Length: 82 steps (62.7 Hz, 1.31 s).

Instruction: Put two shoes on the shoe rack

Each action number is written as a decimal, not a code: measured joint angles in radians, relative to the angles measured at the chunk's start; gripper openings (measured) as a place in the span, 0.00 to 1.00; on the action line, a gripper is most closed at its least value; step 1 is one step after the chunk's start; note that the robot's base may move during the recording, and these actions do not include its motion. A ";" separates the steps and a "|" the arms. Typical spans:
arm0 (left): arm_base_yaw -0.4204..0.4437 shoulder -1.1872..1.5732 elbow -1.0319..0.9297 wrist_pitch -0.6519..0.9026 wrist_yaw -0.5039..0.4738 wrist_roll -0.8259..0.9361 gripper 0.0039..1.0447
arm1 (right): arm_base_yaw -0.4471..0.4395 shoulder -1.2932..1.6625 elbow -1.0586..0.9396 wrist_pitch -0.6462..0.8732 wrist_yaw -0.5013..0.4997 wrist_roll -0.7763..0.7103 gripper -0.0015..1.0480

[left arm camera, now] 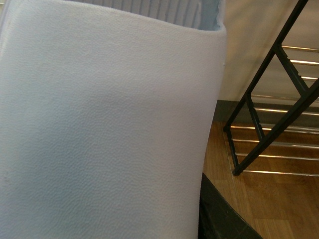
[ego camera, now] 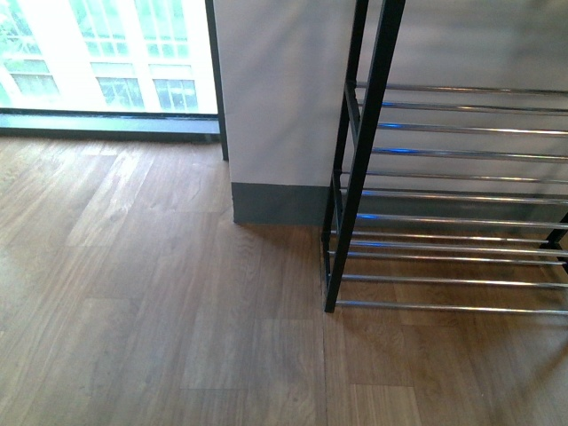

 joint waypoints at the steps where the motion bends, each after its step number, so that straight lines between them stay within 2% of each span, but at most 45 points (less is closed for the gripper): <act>1: 0.000 0.000 0.000 0.000 0.000 0.000 0.02 | 0.000 0.000 0.000 0.000 0.000 0.000 0.02; 82: 0.000 -0.001 -0.002 0.000 0.000 0.000 0.02 | 0.000 0.000 0.000 0.000 0.000 0.000 0.02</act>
